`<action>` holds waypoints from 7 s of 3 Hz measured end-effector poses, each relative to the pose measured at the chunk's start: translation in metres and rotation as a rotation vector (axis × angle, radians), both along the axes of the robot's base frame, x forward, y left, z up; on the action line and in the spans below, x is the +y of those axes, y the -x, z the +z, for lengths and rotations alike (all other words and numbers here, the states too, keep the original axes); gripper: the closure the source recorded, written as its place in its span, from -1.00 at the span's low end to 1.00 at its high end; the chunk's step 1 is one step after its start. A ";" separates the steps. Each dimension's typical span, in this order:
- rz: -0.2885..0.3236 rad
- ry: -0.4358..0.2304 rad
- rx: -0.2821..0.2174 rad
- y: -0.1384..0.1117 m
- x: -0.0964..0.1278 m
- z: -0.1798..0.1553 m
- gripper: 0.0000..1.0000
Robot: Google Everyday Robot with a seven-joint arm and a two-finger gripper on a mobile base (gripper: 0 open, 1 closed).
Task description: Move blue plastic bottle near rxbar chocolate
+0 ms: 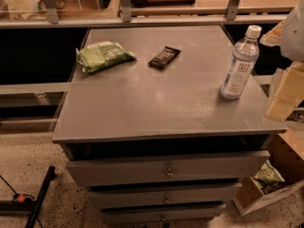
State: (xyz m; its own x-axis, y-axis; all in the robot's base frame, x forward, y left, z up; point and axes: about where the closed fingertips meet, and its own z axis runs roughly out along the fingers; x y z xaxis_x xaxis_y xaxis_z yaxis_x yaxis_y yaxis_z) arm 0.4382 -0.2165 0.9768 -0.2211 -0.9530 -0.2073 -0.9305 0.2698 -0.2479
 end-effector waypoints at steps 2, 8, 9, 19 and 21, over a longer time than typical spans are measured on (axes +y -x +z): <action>-0.051 0.035 -0.014 -0.012 -0.009 -0.001 -1.00; -0.185 -0.446 -0.194 -0.122 -0.056 -0.027 -1.00; -0.161 -0.547 -0.194 -0.138 -0.042 -0.035 -0.80; -0.070 -0.689 -0.229 -0.264 0.012 0.001 1.00; -0.020 -0.712 -0.225 -0.291 0.055 -0.010 0.66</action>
Offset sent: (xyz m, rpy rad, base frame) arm 0.0302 -0.0265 -0.0090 -0.0946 -0.0153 -0.1371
